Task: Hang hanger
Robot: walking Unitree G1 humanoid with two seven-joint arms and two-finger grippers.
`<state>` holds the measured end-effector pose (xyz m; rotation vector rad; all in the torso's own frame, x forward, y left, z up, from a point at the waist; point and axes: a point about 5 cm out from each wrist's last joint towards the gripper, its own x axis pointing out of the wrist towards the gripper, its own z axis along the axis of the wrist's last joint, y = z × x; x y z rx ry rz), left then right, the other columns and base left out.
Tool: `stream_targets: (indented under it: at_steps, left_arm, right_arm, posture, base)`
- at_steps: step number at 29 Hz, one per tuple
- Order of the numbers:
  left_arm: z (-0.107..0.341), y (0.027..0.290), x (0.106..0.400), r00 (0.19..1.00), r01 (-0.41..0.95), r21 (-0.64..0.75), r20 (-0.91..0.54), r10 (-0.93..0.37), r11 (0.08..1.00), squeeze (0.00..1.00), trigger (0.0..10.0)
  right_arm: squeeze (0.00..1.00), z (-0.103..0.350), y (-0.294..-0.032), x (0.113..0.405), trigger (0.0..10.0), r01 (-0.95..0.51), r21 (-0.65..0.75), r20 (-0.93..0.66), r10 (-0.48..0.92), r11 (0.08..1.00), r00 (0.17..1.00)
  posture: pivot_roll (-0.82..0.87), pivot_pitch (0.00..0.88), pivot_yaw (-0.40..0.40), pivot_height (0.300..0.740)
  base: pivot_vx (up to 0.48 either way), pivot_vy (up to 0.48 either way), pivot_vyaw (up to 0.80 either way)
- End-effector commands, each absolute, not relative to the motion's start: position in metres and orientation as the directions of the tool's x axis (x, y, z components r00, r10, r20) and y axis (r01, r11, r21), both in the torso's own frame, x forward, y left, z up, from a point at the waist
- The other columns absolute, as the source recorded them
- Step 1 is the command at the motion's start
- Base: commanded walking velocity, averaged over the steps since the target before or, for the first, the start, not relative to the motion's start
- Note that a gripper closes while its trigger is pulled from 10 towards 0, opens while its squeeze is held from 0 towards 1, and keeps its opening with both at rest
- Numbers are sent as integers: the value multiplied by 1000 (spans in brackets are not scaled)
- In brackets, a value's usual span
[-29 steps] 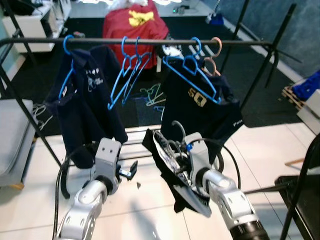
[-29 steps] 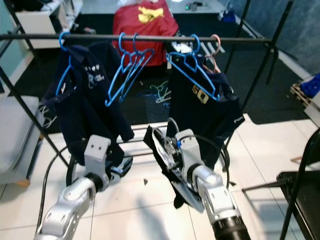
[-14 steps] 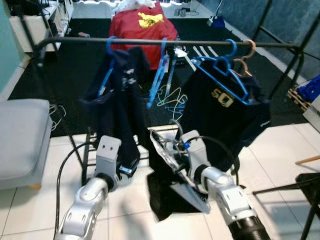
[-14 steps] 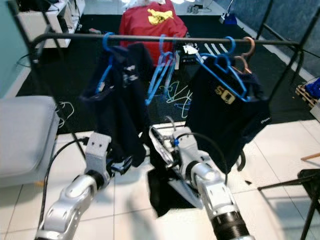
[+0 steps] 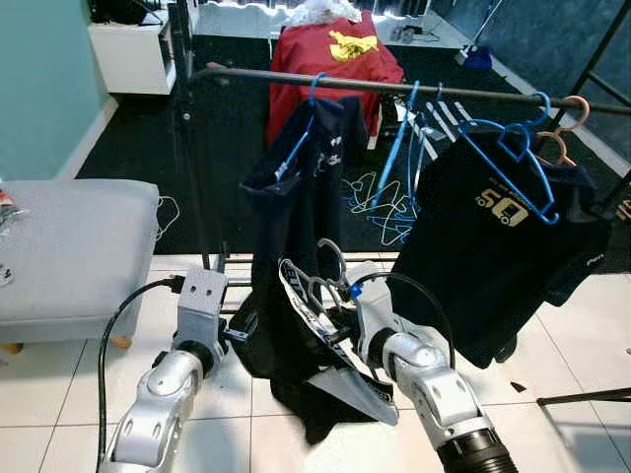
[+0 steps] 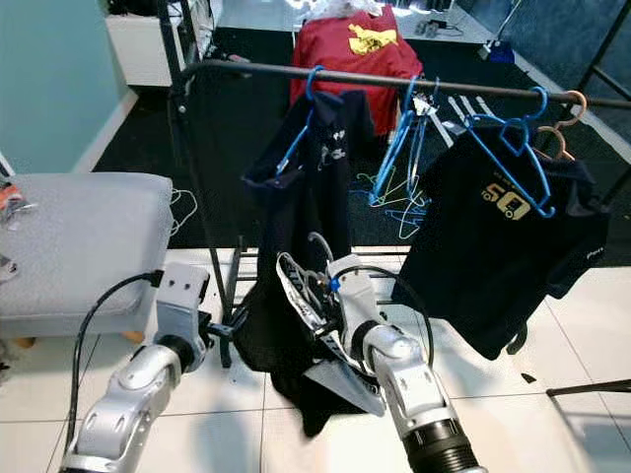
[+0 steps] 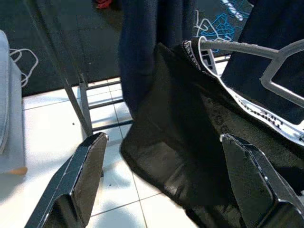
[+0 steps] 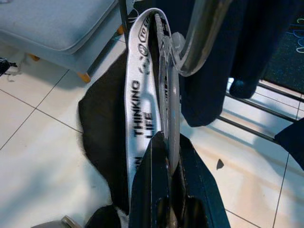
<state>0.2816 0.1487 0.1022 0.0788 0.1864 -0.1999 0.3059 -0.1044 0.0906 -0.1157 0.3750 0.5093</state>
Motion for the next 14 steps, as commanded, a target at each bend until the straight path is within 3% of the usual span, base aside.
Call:
stream_targets:
  at_steps: [1, 14]
  left_arm:
    - [100, 144, 281, 960, 211, 51, -198, -197, 976, 0, 10000]
    - [101, 152, 289, 970, 166, 97, -198, -144, 981, 0, 10000]
  right_arm:
    - [0, 87, -110, 304, 10000, -481, -23, -384, 436, 876, 814]
    - [0, 93, -111, 310, 10000, -470, -33, -352, 430, 882, 831]
  posture:
    - [34, 75, -57, 740]
    - [36, 50, -30, 740]
  base:
    - [0, 0, 0]
    - [0, 0, 0]
